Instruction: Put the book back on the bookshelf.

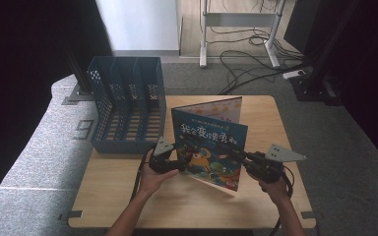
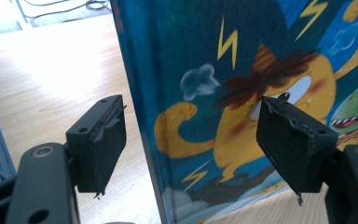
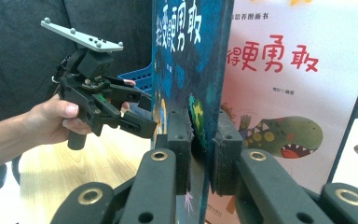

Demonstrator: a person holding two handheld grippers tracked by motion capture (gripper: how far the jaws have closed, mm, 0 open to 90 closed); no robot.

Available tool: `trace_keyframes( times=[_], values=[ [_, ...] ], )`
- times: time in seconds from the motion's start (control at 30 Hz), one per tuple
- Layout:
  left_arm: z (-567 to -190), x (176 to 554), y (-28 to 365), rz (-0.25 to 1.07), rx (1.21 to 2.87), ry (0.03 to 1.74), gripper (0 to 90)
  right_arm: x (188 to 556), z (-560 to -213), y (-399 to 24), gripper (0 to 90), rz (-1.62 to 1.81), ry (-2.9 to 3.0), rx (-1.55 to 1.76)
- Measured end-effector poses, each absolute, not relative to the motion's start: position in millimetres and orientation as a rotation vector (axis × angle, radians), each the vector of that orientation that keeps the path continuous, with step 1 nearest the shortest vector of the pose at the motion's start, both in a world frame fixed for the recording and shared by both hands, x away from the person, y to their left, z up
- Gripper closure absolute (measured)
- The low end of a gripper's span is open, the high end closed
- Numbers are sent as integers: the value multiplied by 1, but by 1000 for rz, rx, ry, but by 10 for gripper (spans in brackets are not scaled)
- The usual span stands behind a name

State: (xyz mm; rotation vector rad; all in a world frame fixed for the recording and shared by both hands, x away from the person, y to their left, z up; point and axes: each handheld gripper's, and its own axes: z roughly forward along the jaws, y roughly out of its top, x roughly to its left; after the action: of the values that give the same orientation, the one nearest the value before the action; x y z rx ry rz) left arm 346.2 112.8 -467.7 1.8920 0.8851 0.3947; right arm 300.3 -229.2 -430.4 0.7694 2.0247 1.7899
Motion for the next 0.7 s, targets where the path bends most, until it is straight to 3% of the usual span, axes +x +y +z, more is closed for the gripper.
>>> trace_keyframes(
  times=[0.7],
  values=[
    [-457,347,110,401,1859,824,332,309,-434,-232,737,1729,2004,833]
  ],
)
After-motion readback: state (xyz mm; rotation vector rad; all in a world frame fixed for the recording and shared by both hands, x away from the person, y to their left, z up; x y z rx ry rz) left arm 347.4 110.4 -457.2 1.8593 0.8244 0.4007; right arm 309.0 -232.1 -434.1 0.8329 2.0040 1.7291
